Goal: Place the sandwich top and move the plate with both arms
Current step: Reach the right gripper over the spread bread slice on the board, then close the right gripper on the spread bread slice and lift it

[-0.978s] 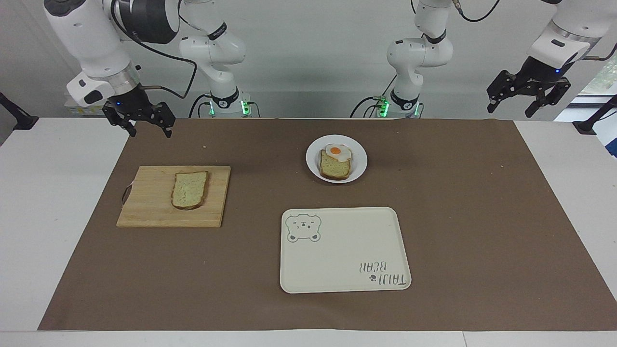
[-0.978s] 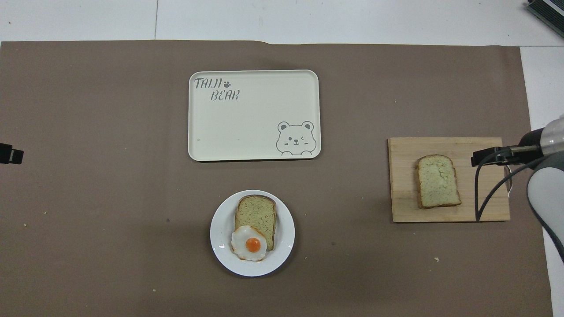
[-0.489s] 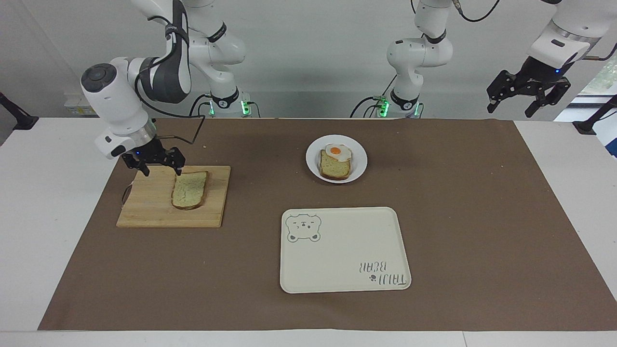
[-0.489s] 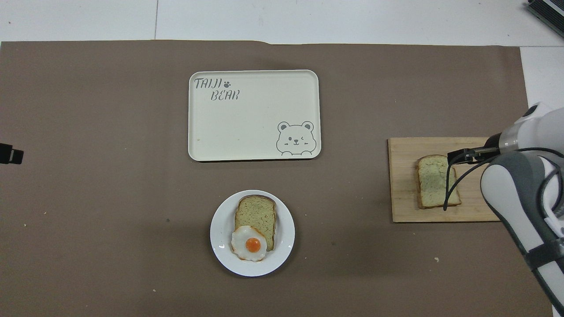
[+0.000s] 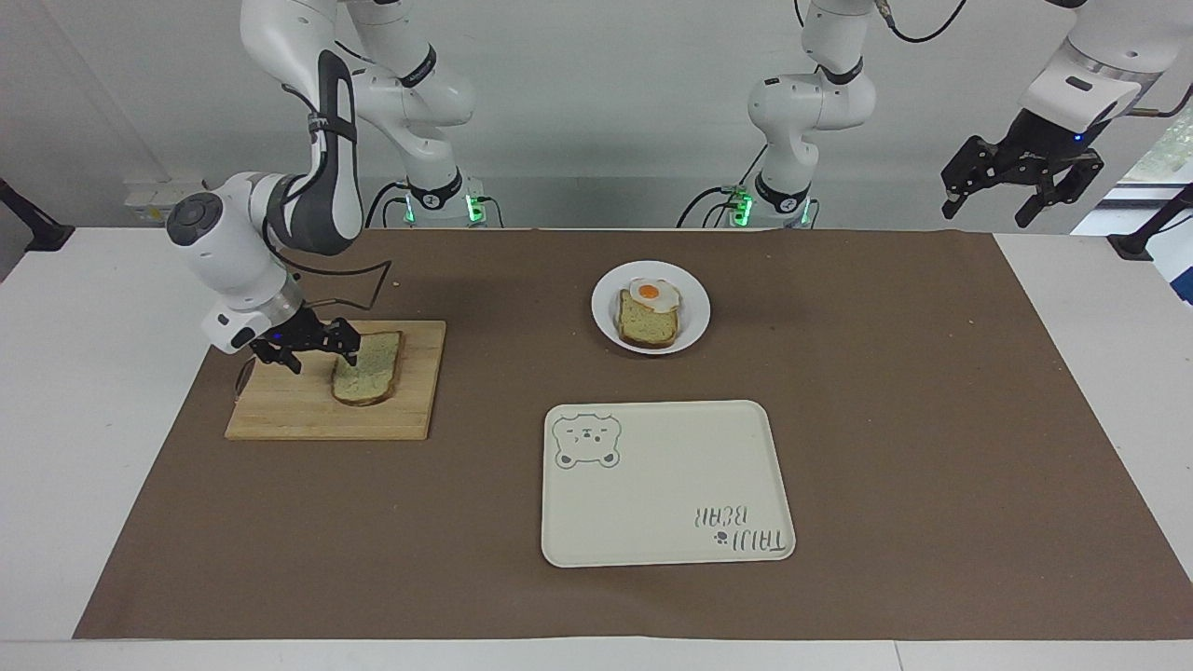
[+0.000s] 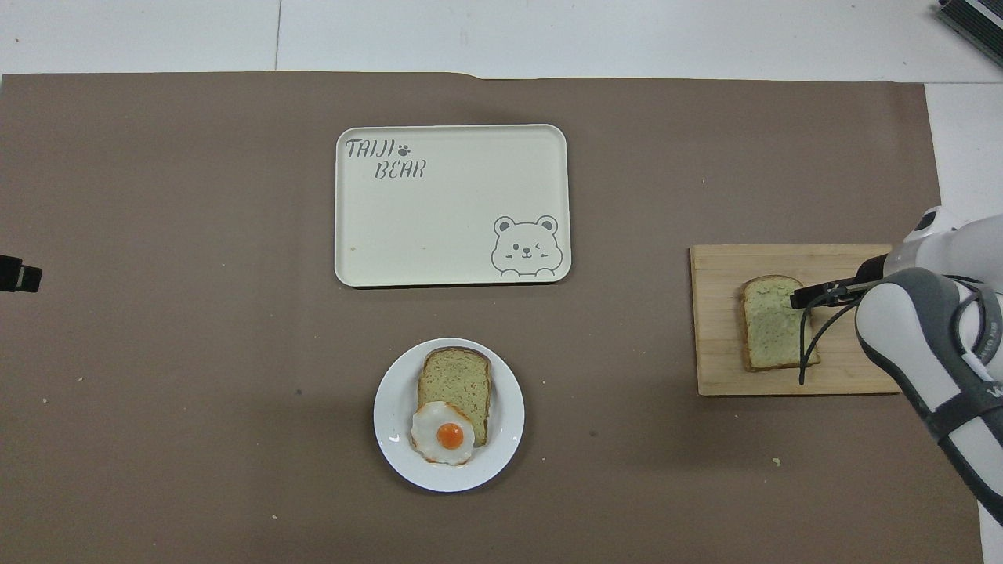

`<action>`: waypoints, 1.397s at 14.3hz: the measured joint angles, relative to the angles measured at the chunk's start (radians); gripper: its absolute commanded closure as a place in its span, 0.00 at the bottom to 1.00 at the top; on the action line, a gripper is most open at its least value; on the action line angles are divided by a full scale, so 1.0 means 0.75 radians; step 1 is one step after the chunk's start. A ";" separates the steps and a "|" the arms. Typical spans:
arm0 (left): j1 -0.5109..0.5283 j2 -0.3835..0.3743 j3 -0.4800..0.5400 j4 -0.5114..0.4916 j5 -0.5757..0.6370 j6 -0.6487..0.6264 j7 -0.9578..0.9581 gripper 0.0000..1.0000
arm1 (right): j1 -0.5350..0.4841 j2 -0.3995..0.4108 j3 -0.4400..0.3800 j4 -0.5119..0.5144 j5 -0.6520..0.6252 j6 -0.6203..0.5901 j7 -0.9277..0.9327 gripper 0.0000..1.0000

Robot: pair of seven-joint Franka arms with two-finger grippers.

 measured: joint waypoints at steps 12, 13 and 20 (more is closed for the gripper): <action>0.000 0.000 0.000 0.000 0.000 0.000 0.000 0.00 | -0.005 0.033 0.002 -0.073 0.070 0.077 -0.052 0.55; 0.000 0.000 0.000 0.000 0.000 0.000 0.000 0.00 | -0.002 0.033 0.003 -0.074 0.070 0.078 -0.053 0.85; 0.000 0.000 0.000 0.000 0.000 0.000 0.000 0.00 | -0.001 0.030 0.007 -0.072 0.076 0.078 -0.053 1.00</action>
